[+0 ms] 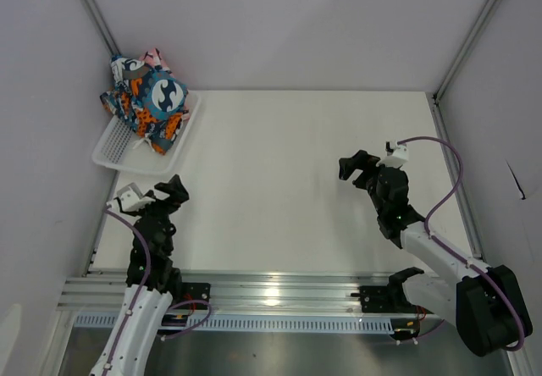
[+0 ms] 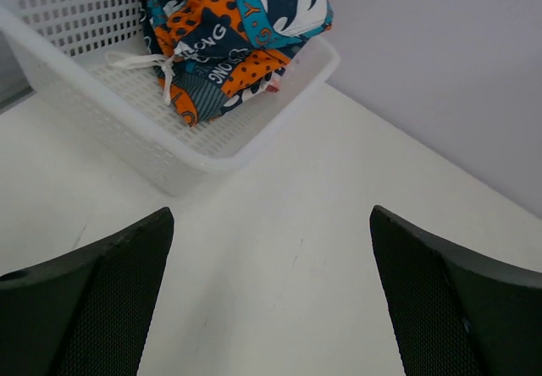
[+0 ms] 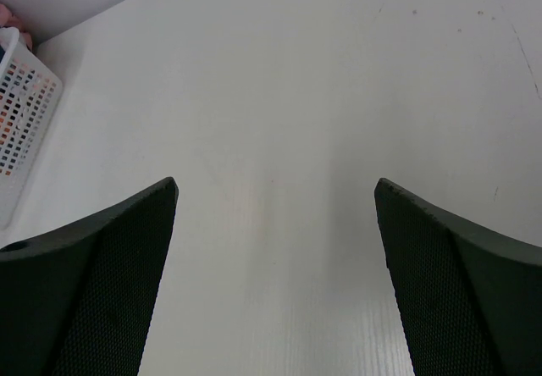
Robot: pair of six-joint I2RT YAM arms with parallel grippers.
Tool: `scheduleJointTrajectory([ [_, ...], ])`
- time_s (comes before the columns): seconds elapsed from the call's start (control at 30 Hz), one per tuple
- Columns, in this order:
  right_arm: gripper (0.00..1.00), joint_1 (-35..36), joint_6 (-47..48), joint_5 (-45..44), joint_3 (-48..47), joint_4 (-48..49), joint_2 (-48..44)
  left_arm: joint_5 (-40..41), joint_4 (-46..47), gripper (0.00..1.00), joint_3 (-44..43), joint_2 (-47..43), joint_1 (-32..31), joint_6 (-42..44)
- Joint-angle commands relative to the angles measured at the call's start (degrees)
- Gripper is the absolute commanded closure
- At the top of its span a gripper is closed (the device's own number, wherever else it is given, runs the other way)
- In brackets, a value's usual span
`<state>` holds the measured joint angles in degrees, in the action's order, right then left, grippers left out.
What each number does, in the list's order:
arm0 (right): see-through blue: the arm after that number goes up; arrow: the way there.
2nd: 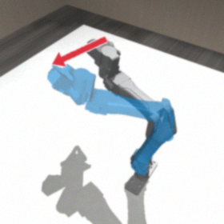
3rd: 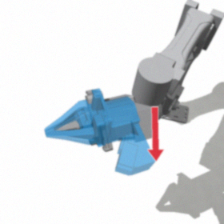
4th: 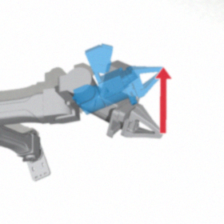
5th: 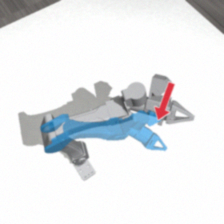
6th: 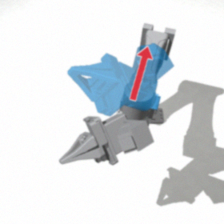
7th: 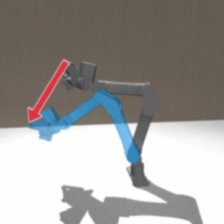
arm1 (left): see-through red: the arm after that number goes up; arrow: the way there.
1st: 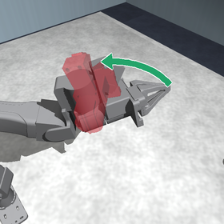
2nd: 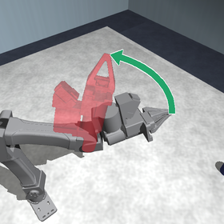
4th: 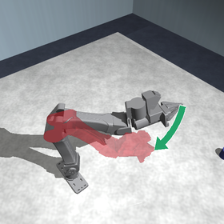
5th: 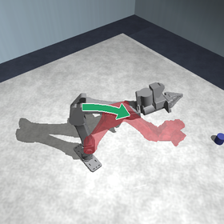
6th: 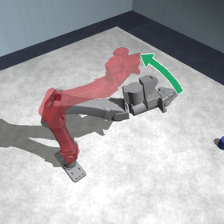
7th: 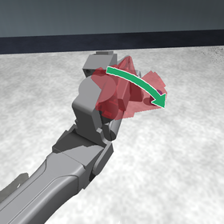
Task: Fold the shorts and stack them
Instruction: Grab the shorts from the pile
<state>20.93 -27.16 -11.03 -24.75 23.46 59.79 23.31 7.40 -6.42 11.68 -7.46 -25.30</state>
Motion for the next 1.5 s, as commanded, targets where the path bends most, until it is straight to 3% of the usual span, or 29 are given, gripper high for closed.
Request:
scheduleJointTrajectory([
  [0.0, 0.01, 0.3, 0.6, -1.1, -0.6, 1.2, -0.3, 7.0, -2.7, 0.01, -2.2, 1.3, 0.5, -7.0],
  [0.2, 0.01, 0.4, 0.3, -1.0, -0.7, 1.1, 0.0, 2.2, -5.5, 0.01, -7.7, 9.7, 0.6, -10.2],
  [0.33, 0.01, 0.4, 0.2, -0.1, -0.6, 2.1, 0.9, 3.2, -12.7, 0.01, -15.5, 19.7, 2.0, -18.3],
  [0.37, 0.0, 0.3, 0.1, 0.3, -0.6, 2.2, 1.0, 3.2, -16.4, 0.01, -21.3, 24.5, 2.5, -19.4],
  [0.5, 0.0, 0.4, -0.2, 1.1, -1.3, 2.6, 2.1, -4.7, -21.0, 0.01, -32.8, 37.5, 10.3, -22.7],
  [0.6, 0.01, 0.4, 0.0, 2.3, -1.3, 3.4, 2.3, -16.1, -17.3, 0.01, -39.2, 48.1, 19.2, -26.6],
  [0.67, 0.01, 0.3, 0.1, 2.7, -1.4, 3.4, 2.7, -19.7, -15.8, 0.01, -40.8, 53.7, 24.1, -29.8],
  [0.83, 0.01, 0.4, 0.4, 2.8, -1.7, 3.2, 2.6, -28.4, -15.7, 0.06, -51.4, 73.6, 26.3, -35.4],
  [0.93, 0.01, 0.5, 0.7, 2.8, -1.5, 3.0, 2.2, -27.9, -17.4, 0.06, -57.6, 80.9, 26.3, -36.9],
  [1.3, 0.01, 0.6, 1.2, 3.0, -1.6, 3.3, 2.5, -25.6, -8.0, 0.01, -63.2, 91.7, 26.4, -42.0],
  [1.47, 0.01, 0.5, 1.2, 3.6, -1.7, 3.4, 2.7, -23.6, 3.0, 0.01, -63.6, 94.2, 25.9, -43.5],
])
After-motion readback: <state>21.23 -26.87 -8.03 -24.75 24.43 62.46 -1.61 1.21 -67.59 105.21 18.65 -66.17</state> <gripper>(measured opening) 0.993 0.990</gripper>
